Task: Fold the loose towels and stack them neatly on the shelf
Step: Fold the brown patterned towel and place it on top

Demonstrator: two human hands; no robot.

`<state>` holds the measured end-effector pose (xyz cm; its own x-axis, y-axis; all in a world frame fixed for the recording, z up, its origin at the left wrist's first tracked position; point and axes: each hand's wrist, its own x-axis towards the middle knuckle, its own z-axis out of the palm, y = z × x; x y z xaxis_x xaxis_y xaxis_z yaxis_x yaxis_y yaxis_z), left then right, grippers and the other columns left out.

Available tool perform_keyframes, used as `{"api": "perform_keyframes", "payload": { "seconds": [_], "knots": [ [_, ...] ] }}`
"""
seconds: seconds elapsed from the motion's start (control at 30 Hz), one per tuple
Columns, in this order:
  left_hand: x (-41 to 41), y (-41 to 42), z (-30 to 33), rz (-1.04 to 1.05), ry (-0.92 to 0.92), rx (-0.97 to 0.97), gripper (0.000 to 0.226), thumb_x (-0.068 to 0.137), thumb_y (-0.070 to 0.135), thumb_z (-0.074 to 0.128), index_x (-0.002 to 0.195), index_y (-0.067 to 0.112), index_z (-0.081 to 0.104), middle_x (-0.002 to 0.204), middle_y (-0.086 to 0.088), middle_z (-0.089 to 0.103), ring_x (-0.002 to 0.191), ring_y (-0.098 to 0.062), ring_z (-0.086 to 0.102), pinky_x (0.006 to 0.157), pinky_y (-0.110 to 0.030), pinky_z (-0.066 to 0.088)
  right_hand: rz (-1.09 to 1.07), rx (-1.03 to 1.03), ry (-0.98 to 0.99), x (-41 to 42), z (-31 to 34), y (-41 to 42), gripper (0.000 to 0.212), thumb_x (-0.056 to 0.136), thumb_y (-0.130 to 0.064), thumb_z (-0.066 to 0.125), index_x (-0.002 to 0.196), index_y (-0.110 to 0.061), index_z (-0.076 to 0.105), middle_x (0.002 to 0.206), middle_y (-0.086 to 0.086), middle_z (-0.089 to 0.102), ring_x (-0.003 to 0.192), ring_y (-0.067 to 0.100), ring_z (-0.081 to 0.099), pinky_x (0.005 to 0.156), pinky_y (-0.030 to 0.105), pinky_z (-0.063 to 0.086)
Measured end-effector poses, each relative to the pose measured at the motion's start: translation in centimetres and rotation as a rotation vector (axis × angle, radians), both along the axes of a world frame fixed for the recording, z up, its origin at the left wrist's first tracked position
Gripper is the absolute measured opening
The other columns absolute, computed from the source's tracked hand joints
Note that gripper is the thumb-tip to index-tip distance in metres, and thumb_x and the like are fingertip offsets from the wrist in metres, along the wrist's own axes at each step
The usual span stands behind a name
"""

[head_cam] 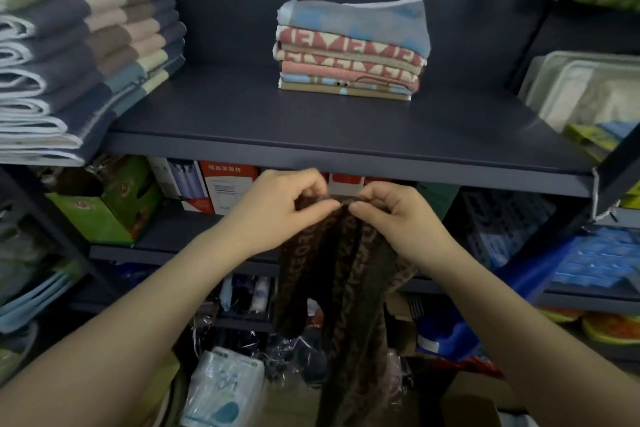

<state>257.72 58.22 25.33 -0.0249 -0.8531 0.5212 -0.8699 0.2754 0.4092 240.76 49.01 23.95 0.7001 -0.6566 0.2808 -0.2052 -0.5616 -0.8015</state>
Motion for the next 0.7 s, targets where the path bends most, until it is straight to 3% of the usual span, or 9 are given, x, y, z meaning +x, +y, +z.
{"api": "perform_keyframes", "payload": {
  "seconds": [0.1, 0.17, 0.27, 0.3, 0.4, 0.53, 0.63, 0.7],
  "knots": [
    [1.5, 0.4, -0.7, 0.009, 0.118, 0.189, 0.024, 0.081, 0.030, 0.065, 0.067, 0.012, 0.056, 0.062, 0.009, 0.050, 0.061, -0.004, 0.050, 0.054, -0.015, 0.031, -0.088, 0.007, 0.036, -0.4, -0.4, -0.2, 0.015, 0.089, -0.022, 0.059, 0.077, -0.014, 0.065, 0.072, -0.002, 0.066, 0.069, 0.008, 0.061, 0.068, 0.028, 0.047],
    [2.5, 0.8, -1.1, -0.066, 0.290, 0.344, 0.020, 0.081, 0.027, 0.066, 0.070, 0.012, 0.058, 0.066, 0.006, 0.058, 0.063, -0.005, 0.056, 0.058, -0.013, 0.037, -0.140, 0.042, 0.049, -0.6, -0.5, -0.5, 0.016, 0.088, -0.022, 0.060, 0.075, -0.017, 0.066, 0.072, -0.003, 0.068, 0.070, 0.008, 0.062, 0.068, 0.026, 0.049],
    [3.5, 1.4, -1.8, -0.127, 0.476, 0.544, 0.028, 0.078, 0.031, 0.067, 0.082, 0.004, 0.064, 0.082, -0.013, 0.067, 0.074, -0.022, 0.064, 0.069, -0.025, 0.046, -0.160, 0.199, 0.020, -1.1, -0.7, -0.9, 0.017, 0.087, -0.019, 0.062, 0.072, -0.017, 0.070, 0.071, -0.002, 0.070, 0.068, 0.007, 0.065, 0.065, 0.019, 0.051],
    [3.7, 1.7, -2.0, -0.134, 0.548, 0.576, 0.027, 0.074, 0.036, 0.068, 0.080, 0.010, 0.066, 0.081, -0.009, 0.069, 0.073, -0.018, 0.065, 0.070, -0.023, 0.047, -0.157, 0.268, 0.000, -1.2, -0.7, -0.9, 0.016, 0.086, -0.017, 0.063, 0.072, -0.016, 0.071, 0.070, -0.001, 0.071, 0.067, 0.007, 0.066, 0.063, 0.018, 0.051],
    [3.2, 2.0, -2.7, -0.097, 0.773, 0.520, 0.013, 0.068, 0.041, 0.067, 0.068, 0.029, 0.065, 0.069, 0.011, 0.065, 0.067, -0.003, 0.060, 0.062, -0.011, 0.045, -0.192, 0.465, -0.103, -1.2, -1.2, -0.6, 0.011, 0.086, -0.015, 0.063, 0.078, -0.018, 0.070, 0.074, 0.003, 0.072, 0.070, 0.014, 0.067, 0.060, 0.021, 0.052],
    [1.6, 1.0, -4.1, 0.130, 1.044, 0.285, 0.011, 0.084, 0.021, 0.063, 0.075, 0.026, 0.065, 0.069, 0.010, 0.067, 0.068, -0.004, 0.062, 0.061, -0.013, 0.047, -0.321, 0.438, -0.213, -0.9, -2.3, 0.5, 0.010, 0.087, -0.020, 0.063, 0.090, -0.030, 0.063, 0.079, 0.014, 0.070, 0.069, 0.025, 0.066, 0.061, 0.035, 0.053],
    [-0.2, 0.5, -4.6, 0.182, 1.081, 0.232, 0.015, 0.088, 0.019, 0.060, 0.077, 0.024, 0.068, 0.069, 0.011, 0.069, 0.067, -0.004, 0.064, 0.059, -0.012, 0.048, -0.202, 0.510, -0.279, -0.7, -2.2, 1.5, 0.012, 0.087, -0.019, 0.060, 0.078, -0.024, 0.068, 0.078, 0.008, 0.069, 0.070, 0.020, 0.064, 0.063, 0.029, 0.053],
    [-1.3, 0.3, -4.9, 0.169, 1.123, 0.219, 0.021, 0.088, 0.020, 0.059, 0.072, 0.028, 0.070, 0.071, 0.011, 0.069, 0.069, -0.004, 0.064, 0.060, -0.013, 0.049, -0.016, 0.612, -0.266, -0.6, -2.0, 2.2, 0.016, 0.089, -0.012, 0.056, 0.086, -0.021, 0.069, 0.083, 0.002, 0.072, 0.079, 0.014, 0.067, 0.067, 0.025, 0.055]
  ]
}}
